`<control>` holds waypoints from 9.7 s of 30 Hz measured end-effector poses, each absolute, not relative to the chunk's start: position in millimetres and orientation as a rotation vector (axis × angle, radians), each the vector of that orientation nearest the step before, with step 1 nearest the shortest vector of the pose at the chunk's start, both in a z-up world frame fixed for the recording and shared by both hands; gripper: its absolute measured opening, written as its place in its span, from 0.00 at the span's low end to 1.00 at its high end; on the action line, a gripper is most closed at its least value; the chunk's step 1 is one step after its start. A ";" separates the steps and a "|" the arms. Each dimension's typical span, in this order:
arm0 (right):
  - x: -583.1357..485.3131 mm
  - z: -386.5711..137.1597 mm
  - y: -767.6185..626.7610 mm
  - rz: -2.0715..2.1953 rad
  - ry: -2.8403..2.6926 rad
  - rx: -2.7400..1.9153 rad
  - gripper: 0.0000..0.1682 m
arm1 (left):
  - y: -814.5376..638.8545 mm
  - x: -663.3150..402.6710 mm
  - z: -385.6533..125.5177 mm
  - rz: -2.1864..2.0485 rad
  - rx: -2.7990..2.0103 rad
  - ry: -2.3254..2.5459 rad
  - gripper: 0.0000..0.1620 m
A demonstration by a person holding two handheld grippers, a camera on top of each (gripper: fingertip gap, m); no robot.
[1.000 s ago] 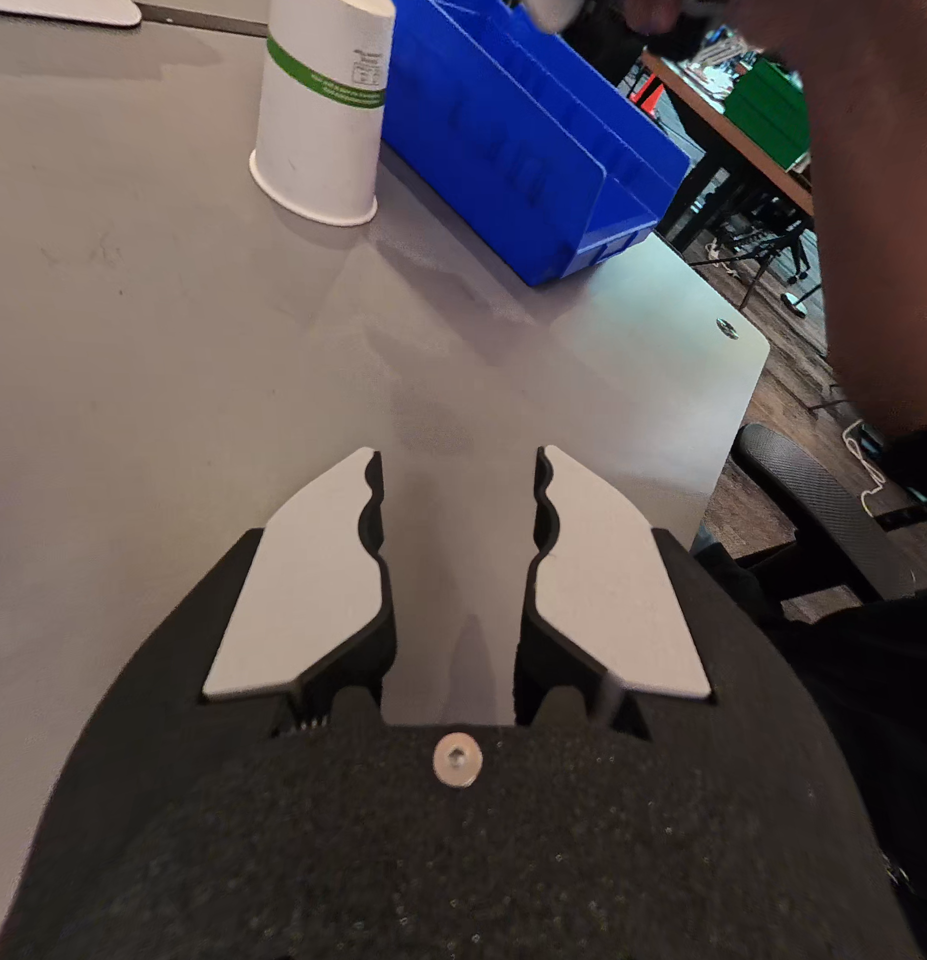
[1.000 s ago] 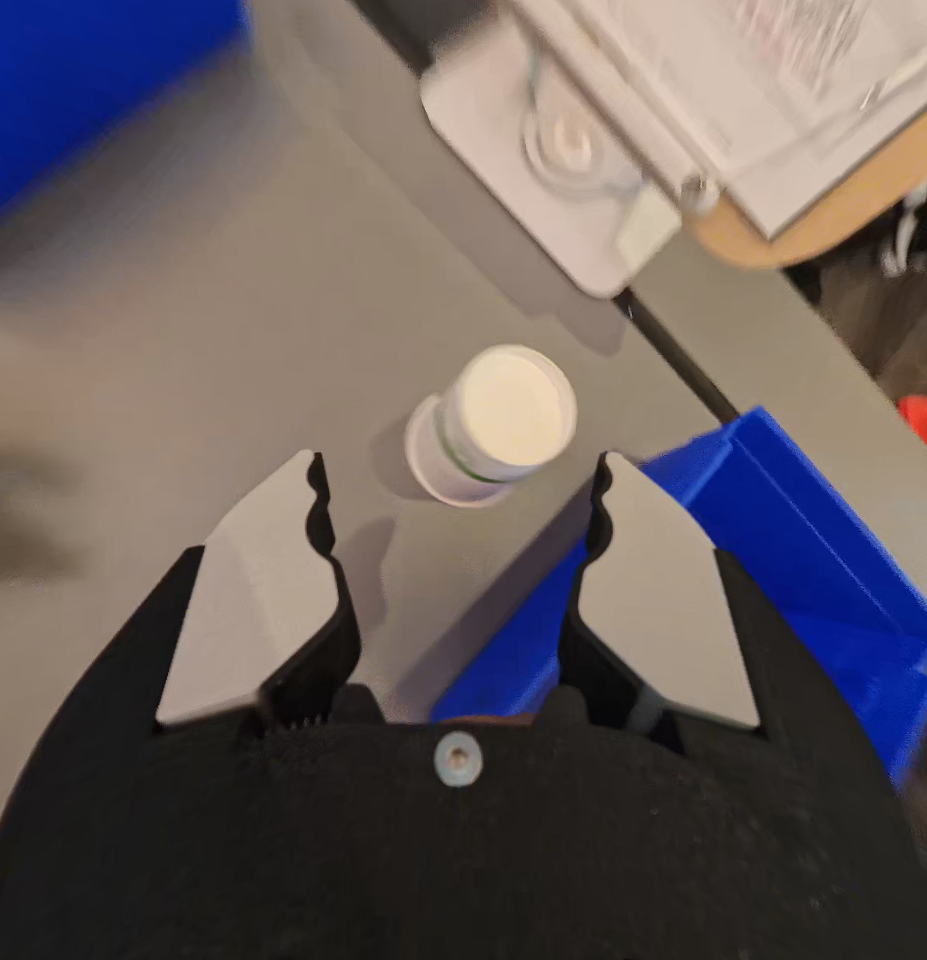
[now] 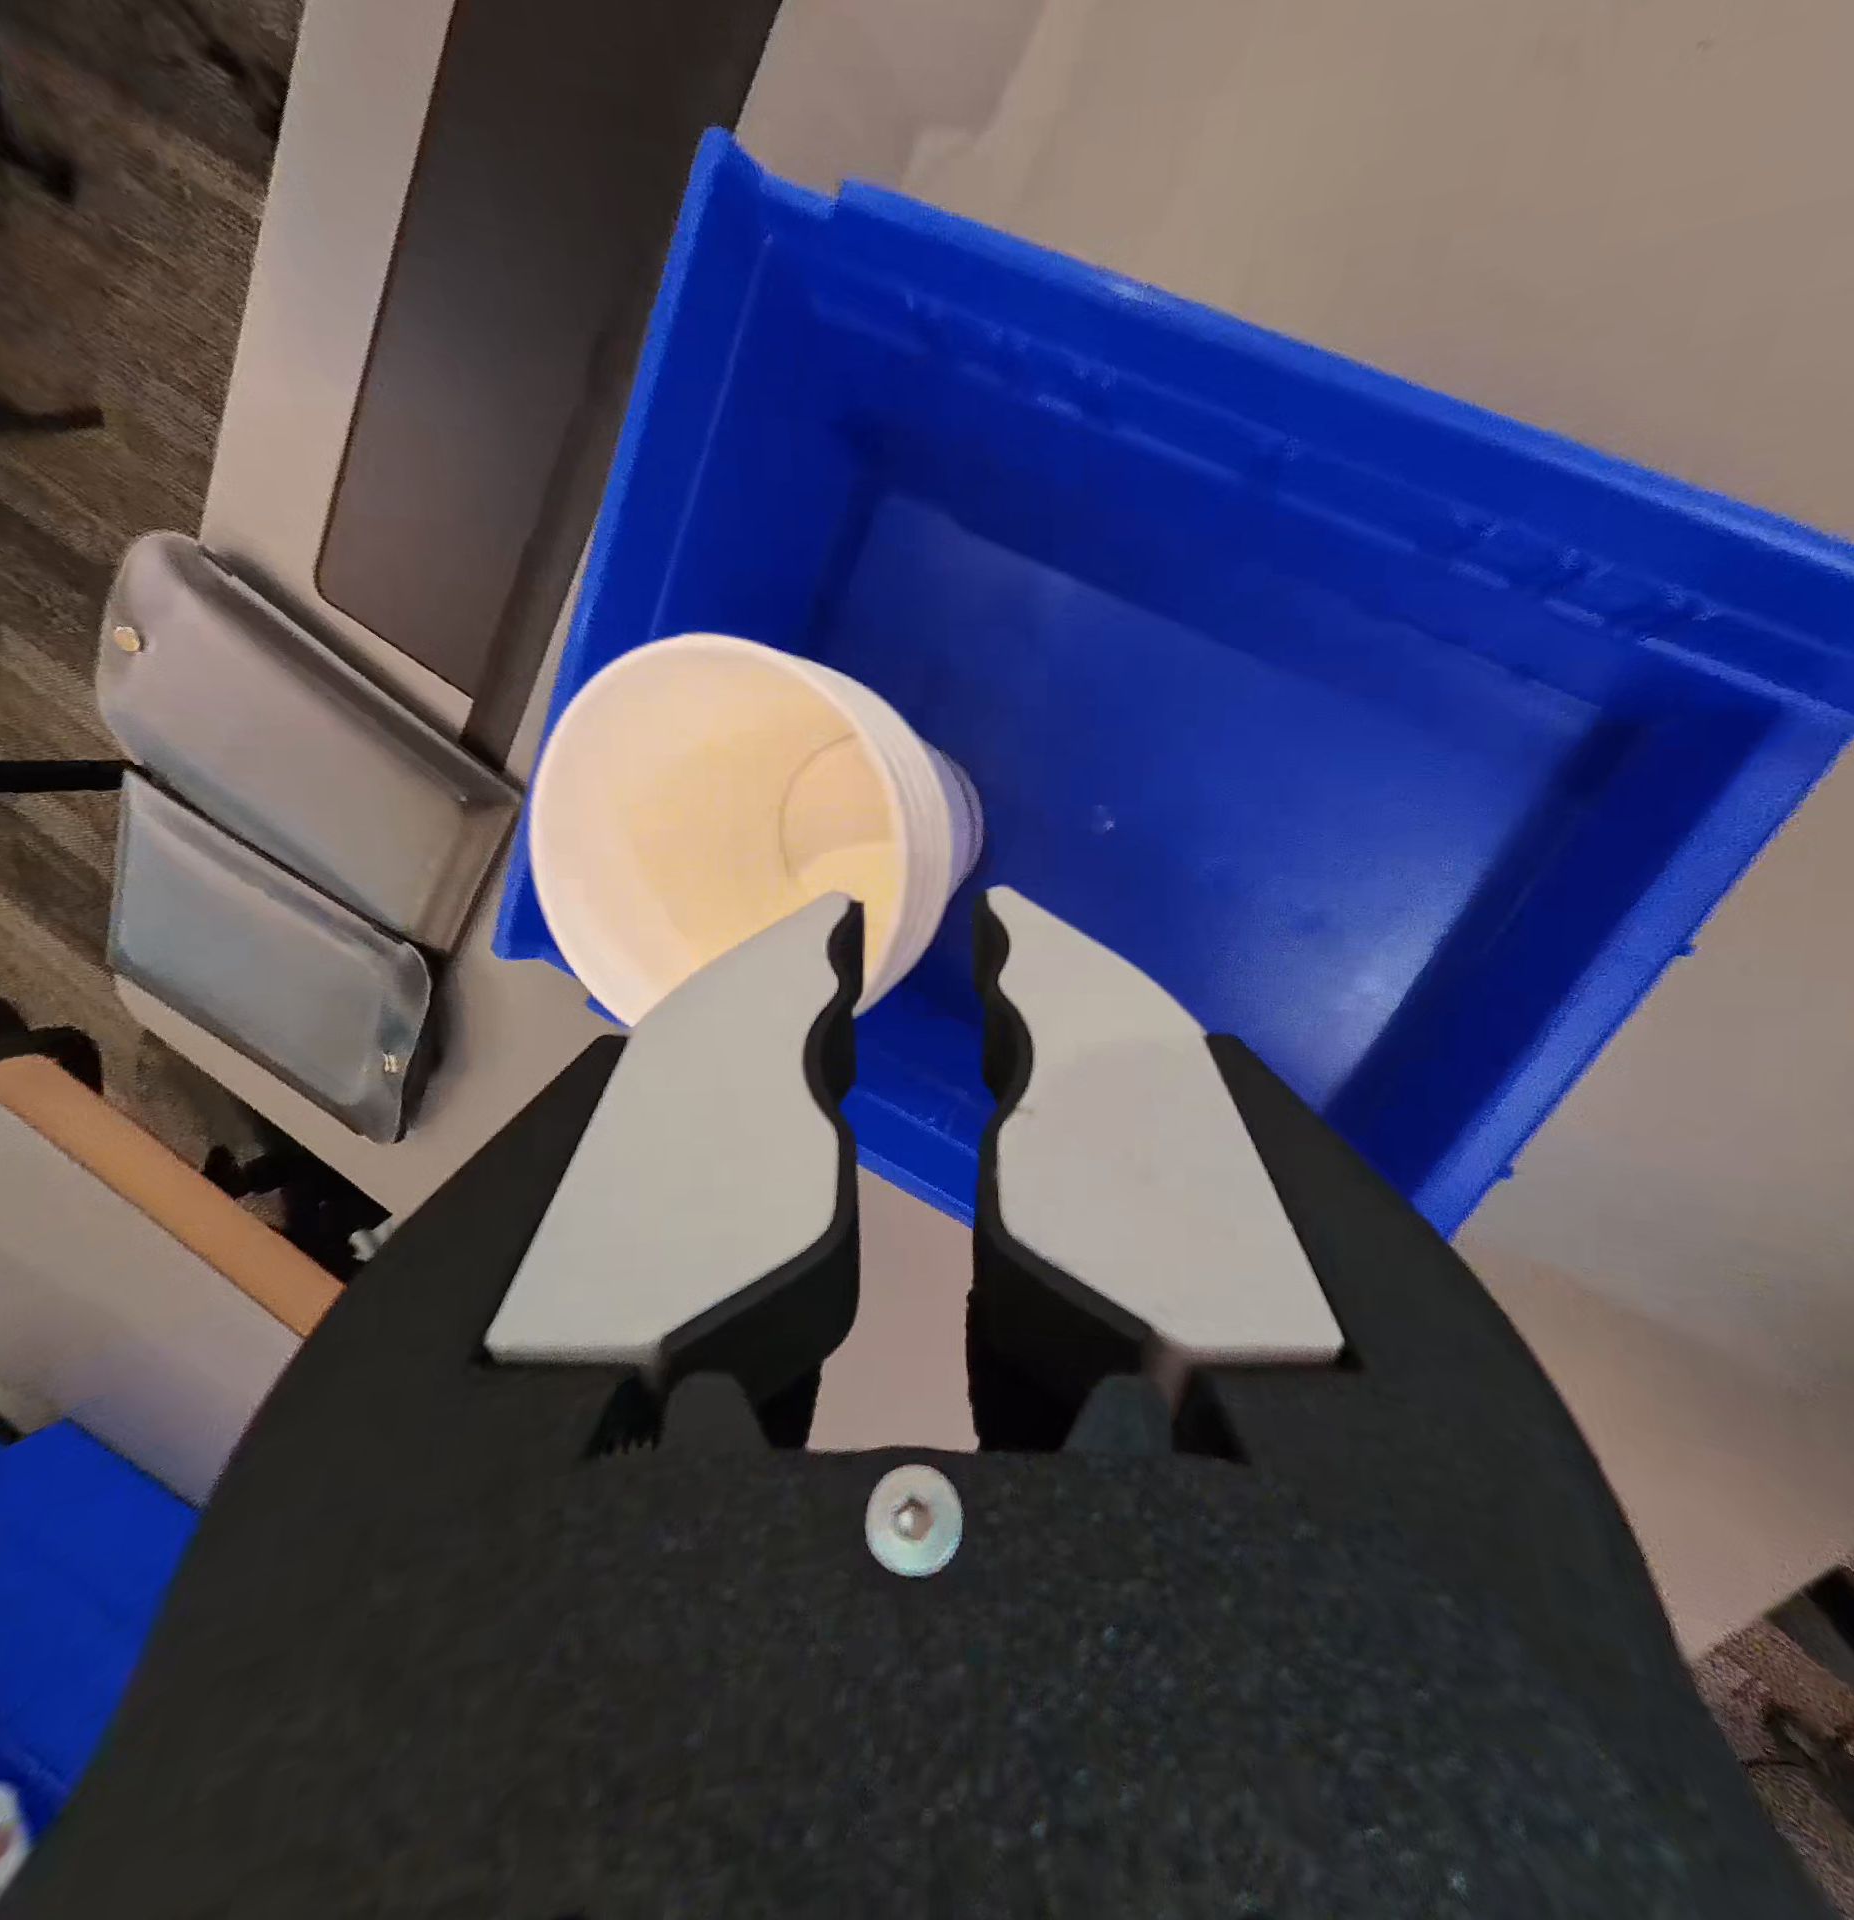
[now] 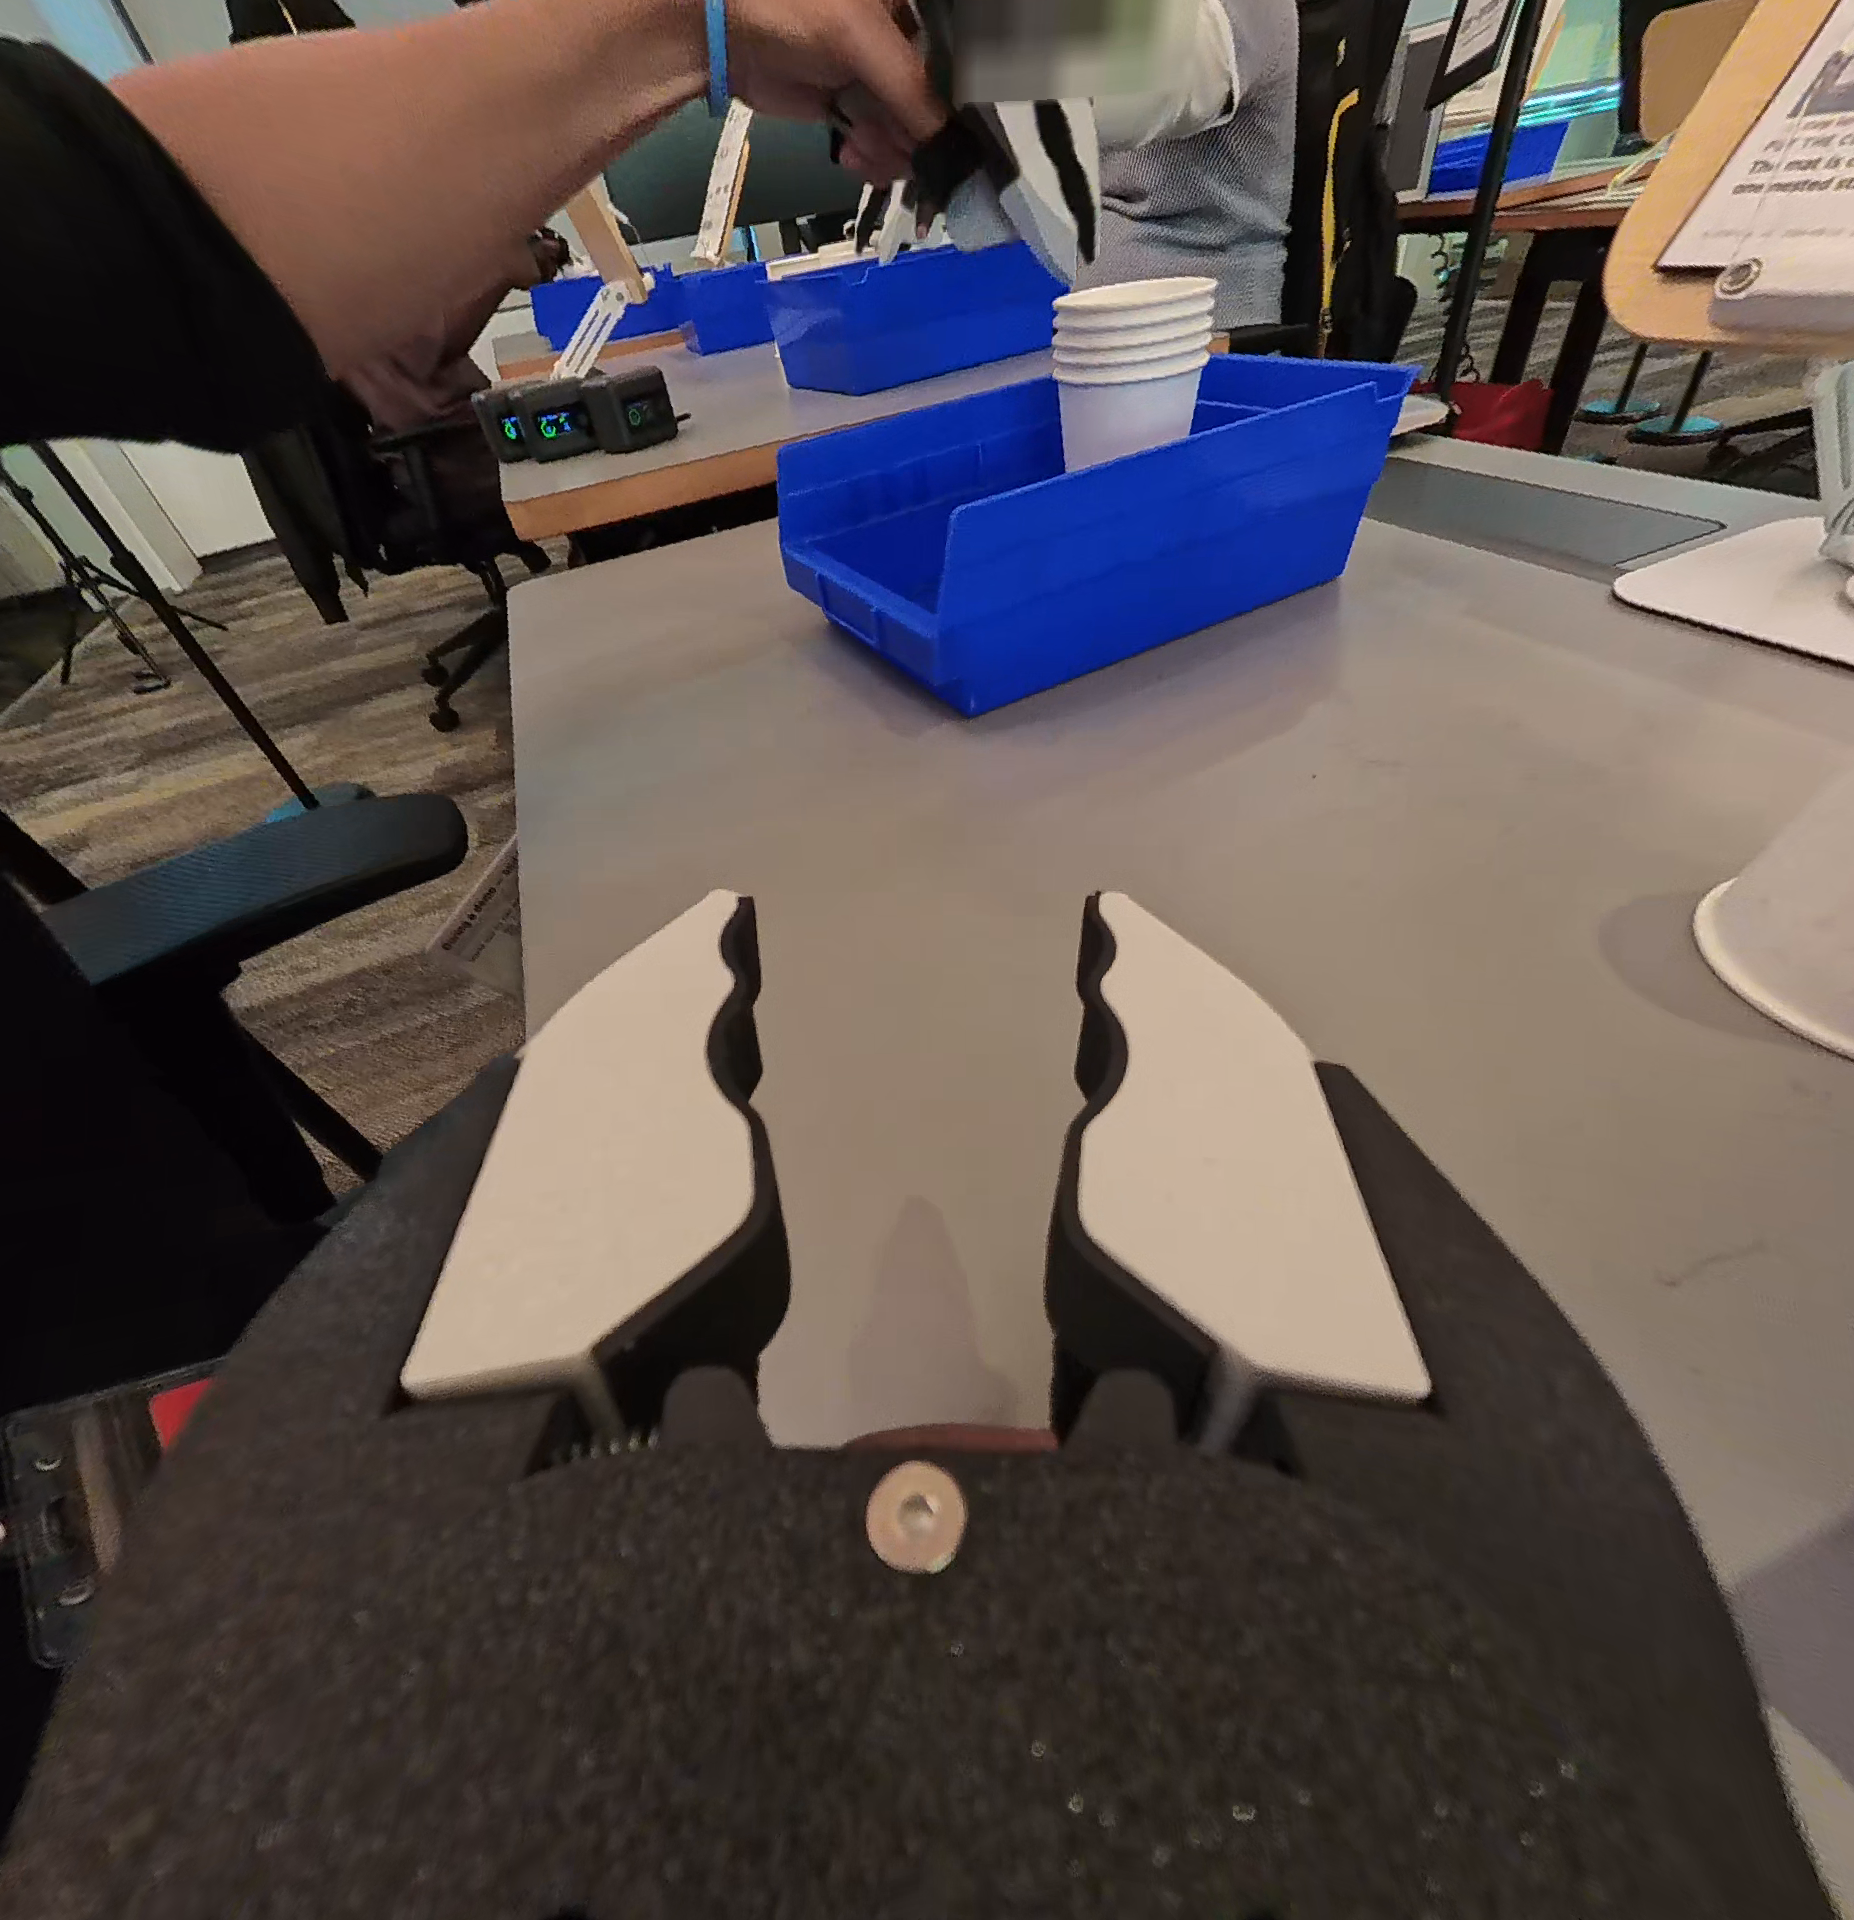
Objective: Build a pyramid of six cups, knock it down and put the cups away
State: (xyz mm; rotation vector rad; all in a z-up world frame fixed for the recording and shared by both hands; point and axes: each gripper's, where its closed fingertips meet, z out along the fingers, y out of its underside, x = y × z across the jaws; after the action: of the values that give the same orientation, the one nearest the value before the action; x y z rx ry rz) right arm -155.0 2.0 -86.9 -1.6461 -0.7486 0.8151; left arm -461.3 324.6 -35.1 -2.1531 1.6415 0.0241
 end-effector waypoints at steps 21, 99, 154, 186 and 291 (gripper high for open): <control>-150.4 -83.0 3.5 0.921 -0.705 -1.663 0.32 | 335.8 -456.8 -57.4 -0.007 -2.254 1.716 0.02; -110.4 8.4 115.2 1.283 -0.215 -1.375 0.46 | 94.4 -204.6 12.3 -1.269 -1.721 0.724 0.42; -163.8 -22.6 237.9 0.055 -1.396 -2.186 0.56 | 17.4 -207.2 -92.8 -1.294 -1.811 0.971 0.39; -93.6 -96.7 43.1 0.727 -0.539 -1.656 0.41 | 319.1 -455.6 -57.4 0.070 -2.212 1.388 0.19; -137.9 -52.9 123.5 1.171 -0.301 -1.849 0.46 | 85.8 -186.0 -7.2 0.126 -1.365 1.689 0.50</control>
State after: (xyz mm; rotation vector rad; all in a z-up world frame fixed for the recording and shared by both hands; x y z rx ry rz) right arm -137.9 123.5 -52.9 -1.8491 -0.3012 1.1711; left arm -186.0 85.8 -7.2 -1.3645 1.6889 0.1261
